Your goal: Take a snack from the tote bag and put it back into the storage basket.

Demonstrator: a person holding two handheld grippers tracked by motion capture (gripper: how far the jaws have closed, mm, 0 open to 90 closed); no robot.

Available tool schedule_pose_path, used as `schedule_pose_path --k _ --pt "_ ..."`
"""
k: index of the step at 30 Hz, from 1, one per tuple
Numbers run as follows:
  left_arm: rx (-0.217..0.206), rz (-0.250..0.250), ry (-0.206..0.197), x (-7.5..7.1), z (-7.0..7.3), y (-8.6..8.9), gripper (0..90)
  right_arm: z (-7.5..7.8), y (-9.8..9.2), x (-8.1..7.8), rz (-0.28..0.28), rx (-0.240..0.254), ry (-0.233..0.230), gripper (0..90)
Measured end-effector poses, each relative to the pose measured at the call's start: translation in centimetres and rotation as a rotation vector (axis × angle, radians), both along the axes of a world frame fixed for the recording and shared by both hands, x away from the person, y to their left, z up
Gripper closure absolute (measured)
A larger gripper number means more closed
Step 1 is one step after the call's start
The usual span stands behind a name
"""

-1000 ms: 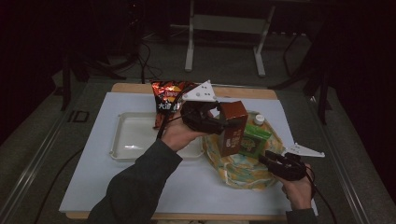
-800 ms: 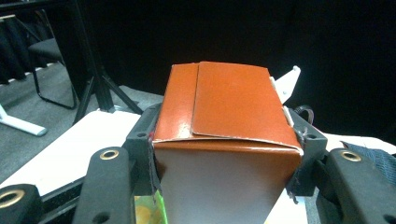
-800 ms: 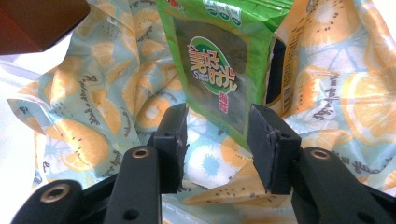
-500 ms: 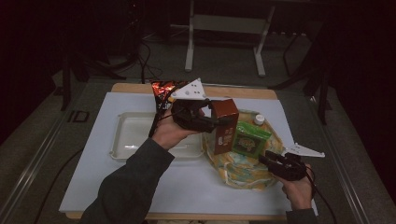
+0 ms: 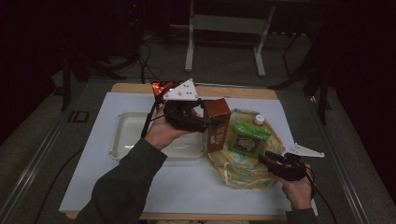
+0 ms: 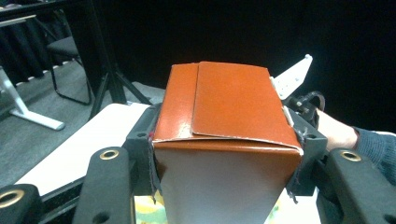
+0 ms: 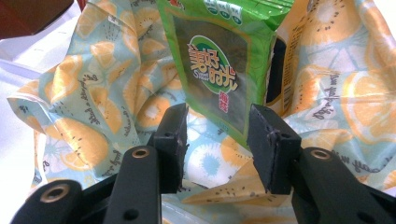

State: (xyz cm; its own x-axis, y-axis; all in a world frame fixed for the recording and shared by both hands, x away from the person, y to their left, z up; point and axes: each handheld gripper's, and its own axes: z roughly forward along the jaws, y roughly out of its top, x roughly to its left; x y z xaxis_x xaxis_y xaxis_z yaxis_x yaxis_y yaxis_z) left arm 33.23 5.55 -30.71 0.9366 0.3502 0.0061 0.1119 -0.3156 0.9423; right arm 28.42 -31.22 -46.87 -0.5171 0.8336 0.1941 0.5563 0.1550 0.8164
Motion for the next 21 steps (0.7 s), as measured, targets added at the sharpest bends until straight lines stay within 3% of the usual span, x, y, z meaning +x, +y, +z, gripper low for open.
schedule_pose_path --k 21 --pt "0.065 0.026 0.005 0.7 -1.2 1.1 42.1 0.0 0.0 0.0 0.001 -0.001 0.0 57.6"
